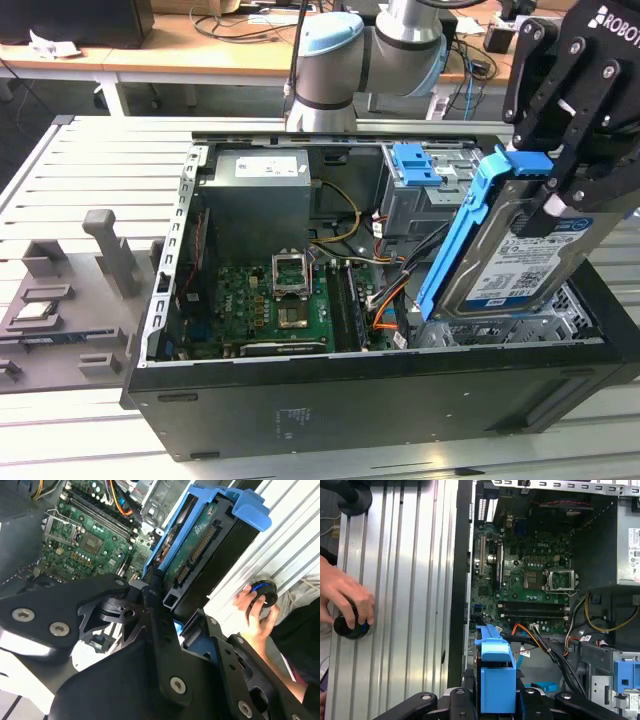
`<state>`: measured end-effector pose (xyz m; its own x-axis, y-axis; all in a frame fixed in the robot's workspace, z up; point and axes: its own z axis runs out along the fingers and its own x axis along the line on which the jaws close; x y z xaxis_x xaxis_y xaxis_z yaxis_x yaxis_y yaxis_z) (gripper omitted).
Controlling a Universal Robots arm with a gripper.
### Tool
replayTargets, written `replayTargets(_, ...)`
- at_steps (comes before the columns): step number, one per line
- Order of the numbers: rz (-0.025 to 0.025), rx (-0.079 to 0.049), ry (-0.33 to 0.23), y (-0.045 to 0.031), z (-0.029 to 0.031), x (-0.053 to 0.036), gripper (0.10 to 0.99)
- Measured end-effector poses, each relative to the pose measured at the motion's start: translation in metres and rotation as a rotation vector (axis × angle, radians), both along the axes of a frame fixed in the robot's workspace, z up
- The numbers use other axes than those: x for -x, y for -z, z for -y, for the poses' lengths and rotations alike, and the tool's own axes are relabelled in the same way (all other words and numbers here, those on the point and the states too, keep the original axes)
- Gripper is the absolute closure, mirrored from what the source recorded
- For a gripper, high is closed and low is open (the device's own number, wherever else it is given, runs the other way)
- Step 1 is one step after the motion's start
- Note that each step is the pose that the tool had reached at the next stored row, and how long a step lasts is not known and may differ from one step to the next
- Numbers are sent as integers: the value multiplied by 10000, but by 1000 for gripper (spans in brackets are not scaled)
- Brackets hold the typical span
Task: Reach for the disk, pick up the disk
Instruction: 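Pick up the disk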
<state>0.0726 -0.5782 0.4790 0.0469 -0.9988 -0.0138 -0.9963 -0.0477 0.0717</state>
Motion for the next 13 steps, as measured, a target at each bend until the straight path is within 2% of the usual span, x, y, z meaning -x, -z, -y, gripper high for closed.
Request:
replayTargets(4,2,0,-1,0,0,-100,722)
replayTargets(5,0,0,0,0,0,-185,722)
replayTargets(13,0,0,-1,0,0,-364,722)
